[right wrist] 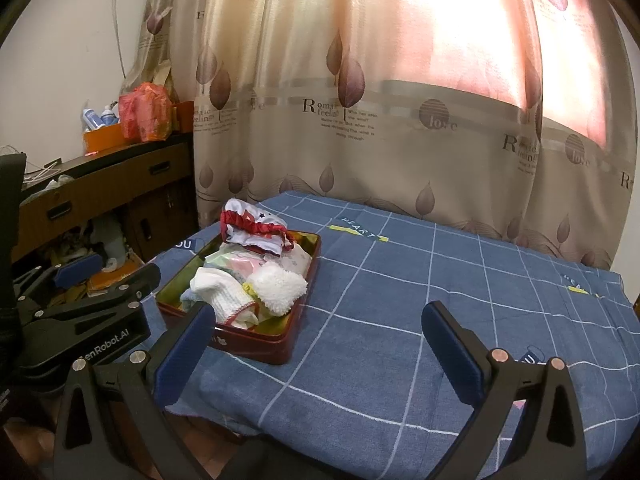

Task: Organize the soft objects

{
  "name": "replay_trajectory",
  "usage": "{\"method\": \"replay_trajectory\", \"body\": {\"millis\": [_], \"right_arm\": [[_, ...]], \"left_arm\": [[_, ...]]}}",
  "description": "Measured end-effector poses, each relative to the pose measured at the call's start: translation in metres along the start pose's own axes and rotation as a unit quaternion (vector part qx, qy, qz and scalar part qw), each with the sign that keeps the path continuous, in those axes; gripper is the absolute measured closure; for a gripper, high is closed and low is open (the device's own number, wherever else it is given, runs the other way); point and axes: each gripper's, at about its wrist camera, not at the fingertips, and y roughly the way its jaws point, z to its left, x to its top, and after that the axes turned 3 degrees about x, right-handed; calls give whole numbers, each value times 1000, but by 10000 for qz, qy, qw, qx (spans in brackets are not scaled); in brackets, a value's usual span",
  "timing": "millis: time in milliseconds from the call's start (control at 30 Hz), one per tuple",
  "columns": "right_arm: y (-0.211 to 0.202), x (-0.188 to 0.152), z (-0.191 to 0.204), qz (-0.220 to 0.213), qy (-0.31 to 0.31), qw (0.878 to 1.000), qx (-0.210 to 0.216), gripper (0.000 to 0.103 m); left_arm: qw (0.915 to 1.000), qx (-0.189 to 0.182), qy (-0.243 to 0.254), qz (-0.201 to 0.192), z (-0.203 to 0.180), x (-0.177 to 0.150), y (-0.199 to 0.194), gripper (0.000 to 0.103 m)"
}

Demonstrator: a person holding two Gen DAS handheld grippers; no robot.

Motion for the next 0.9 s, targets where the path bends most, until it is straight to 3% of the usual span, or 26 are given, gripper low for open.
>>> {"method": "replay_trajectory", "body": {"millis": [900], "right_arm": [[1, 0, 2, -8, 3, 10000, -3, 1]], "left_arm": [[10000, -18, 2, -1, 1, -1, 1, 29]]}}
